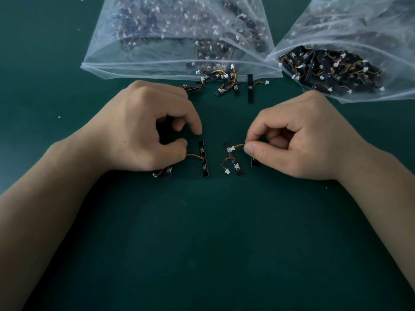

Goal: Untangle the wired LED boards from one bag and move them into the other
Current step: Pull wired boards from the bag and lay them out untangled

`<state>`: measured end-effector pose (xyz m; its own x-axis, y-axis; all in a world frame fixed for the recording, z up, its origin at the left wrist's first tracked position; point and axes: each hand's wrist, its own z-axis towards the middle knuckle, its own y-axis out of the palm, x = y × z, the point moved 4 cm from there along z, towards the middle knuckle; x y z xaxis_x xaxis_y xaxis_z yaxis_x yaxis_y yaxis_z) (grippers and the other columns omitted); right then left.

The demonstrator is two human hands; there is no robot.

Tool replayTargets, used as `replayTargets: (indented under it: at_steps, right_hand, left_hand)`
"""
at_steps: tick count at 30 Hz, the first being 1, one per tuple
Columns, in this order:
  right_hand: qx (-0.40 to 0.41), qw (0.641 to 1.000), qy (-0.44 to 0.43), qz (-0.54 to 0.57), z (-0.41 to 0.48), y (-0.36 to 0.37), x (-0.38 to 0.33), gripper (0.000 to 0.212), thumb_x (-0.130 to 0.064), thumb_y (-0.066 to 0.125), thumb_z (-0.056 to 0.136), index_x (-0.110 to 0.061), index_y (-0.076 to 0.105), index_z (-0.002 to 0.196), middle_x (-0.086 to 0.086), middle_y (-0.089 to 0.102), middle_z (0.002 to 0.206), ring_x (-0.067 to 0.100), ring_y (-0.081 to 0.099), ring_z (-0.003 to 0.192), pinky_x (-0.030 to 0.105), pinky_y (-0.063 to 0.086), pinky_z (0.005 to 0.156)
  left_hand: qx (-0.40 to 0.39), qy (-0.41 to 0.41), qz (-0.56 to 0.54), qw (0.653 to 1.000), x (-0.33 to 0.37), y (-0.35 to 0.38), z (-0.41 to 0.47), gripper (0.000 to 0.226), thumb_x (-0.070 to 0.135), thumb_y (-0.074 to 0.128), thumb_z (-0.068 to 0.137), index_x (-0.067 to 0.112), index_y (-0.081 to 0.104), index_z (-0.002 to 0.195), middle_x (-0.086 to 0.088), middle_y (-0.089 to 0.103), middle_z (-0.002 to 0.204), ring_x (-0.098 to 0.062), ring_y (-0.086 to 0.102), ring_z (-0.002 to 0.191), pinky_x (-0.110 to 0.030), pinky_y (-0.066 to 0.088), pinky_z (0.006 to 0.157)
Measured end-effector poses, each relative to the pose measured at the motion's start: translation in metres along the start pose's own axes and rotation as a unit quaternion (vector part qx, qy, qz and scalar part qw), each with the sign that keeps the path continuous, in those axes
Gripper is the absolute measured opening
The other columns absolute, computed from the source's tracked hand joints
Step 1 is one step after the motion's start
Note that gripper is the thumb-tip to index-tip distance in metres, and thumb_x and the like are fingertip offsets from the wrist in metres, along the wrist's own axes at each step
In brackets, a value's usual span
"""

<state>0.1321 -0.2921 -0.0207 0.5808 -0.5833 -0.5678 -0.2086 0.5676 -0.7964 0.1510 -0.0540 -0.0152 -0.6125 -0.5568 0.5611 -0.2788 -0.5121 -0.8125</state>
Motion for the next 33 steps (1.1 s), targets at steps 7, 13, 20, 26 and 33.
replayTargets:
  at_steps: [7, 13, 20, 26, 33]
  right_hand:
    - [-0.003, 1.000, 0.002, -0.002, -0.001, 0.001, 0.000, 0.012, -0.030, 0.075, 0.087, -0.026, 0.074, 0.076, -0.005, 0.053, 0.052, 0.017, 0.053, 0.050, 0.033, 0.041, 0.051]
    - [0.004, 1.000, 0.001, -0.008, -0.001, 0.001, 0.000, 0.011, -0.029, 0.076, 0.087, -0.026, 0.074, 0.076, -0.007, 0.051, 0.051, 0.018, 0.053, 0.051, 0.032, 0.042, 0.051]
    - [0.153, 0.987, 0.027, -0.040, 0.003, -0.007, 0.004, 0.013, -0.016, 0.067, 0.095, -0.011, 0.074, 0.105, 0.000, 0.062, 0.097, 0.015, 0.060, 0.092, 0.029, 0.047, 0.086]
    - [0.117, 0.982, 0.089, -0.116, 0.007, -0.001, 0.012, 0.030, -0.034, 0.058, 0.101, -0.019, 0.077, 0.118, -0.005, 0.067, 0.126, 0.022, 0.057, 0.119, 0.048, 0.041, 0.109]
    - [0.166, 0.973, 0.125, -0.097, 0.004, -0.010, 0.010, 0.009, -0.026, 0.073, 0.090, -0.024, 0.076, 0.098, -0.013, 0.070, 0.090, 0.010, 0.064, 0.082, 0.041, 0.057, 0.077]
  left_hand:
    - [0.006, 0.003, -0.002, 1.000, -0.001, 0.000, 0.001, 0.024, 0.007, 0.068, 0.074, 0.019, 0.079, 0.092, 0.005, 0.063, 0.075, -0.019, 0.060, 0.068, -0.037, 0.047, 0.061]
    - [0.026, -0.005, -0.003, 1.000, 0.000, -0.001, 0.000, 0.019, 0.007, 0.069, 0.074, 0.017, 0.079, 0.087, 0.003, 0.067, 0.071, -0.018, 0.060, 0.062, -0.032, 0.045, 0.057]
    - [0.143, 0.004, 0.046, 0.989, 0.001, -0.007, 0.001, 0.017, -0.005, 0.064, 0.082, 0.005, 0.077, 0.086, -0.005, 0.058, 0.072, -0.017, 0.054, 0.066, -0.026, 0.040, 0.063]
    - [0.201, -0.031, 0.076, 0.976, -0.010, -0.009, 0.001, 0.017, -0.001, 0.067, 0.087, 0.006, 0.078, 0.097, -0.009, 0.065, 0.098, -0.025, 0.060, 0.088, -0.035, 0.049, 0.083]
    - [0.201, -0.064, 0.092, 0.973, -0.016, -0.009, 0.002, 0.025, 0.015, 0.069, 0.092, 0.016, 0.073, 0.117, 0.001, 0.063, 0.112, -0.016, 0.053, 0.100, -0.029, 0.043, 0.092]
